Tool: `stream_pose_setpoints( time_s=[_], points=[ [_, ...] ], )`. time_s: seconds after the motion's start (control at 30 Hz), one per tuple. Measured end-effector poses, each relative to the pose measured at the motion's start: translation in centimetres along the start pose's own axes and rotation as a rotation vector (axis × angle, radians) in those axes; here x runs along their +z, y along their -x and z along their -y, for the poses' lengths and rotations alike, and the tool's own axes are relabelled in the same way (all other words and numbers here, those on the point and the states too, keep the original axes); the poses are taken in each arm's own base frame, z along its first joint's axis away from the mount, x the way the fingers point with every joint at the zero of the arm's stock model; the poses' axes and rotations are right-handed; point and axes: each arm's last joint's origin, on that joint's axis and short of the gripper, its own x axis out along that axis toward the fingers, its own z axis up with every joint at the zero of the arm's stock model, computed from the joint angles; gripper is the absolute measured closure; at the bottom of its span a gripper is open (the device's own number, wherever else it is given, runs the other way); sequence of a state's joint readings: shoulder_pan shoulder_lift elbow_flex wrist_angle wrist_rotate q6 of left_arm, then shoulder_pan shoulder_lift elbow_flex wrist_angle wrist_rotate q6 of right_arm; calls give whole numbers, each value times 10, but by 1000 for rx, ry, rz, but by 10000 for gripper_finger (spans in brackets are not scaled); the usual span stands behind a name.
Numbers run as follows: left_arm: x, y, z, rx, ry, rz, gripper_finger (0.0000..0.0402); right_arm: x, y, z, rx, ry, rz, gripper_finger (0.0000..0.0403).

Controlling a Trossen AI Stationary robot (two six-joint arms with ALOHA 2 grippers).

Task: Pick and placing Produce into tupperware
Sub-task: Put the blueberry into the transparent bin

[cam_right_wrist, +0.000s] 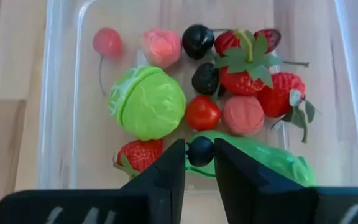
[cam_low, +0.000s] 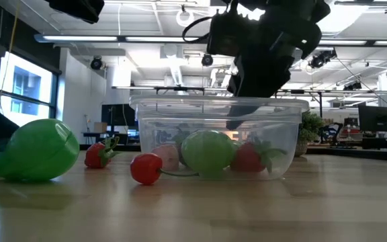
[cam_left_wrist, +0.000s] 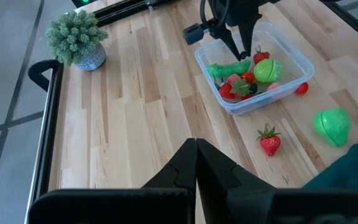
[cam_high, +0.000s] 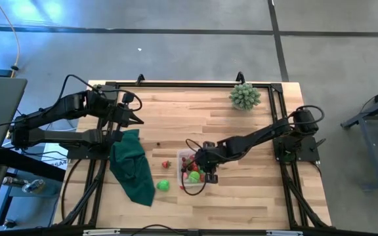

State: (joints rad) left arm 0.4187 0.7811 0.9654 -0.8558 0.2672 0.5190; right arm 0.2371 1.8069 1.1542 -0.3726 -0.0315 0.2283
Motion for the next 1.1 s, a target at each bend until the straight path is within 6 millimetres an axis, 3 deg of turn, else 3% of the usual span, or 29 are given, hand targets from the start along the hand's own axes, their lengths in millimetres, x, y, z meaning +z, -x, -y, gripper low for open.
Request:
stream_pose_setpoints(
  time_s=[0.33, 0.8, 0.93, 1.1],
  points=[
    [0, 0, 0, 0, 0, 0, 401, 6, 0, -1, 12, 15, 63, 323],
    [0, 0, 0, 0, 0, 0, 401, 5, 4, -1, 14, 32, 52, 257],
    [0, 0, 0, 0, 0, 0, 401, 12, 29, -3, 2, 85, 129, 267],
    [0, 0, 0, 0, 0, 0, 401, 14, 87, -2, -94, 165, 242, 290]
  ],
)
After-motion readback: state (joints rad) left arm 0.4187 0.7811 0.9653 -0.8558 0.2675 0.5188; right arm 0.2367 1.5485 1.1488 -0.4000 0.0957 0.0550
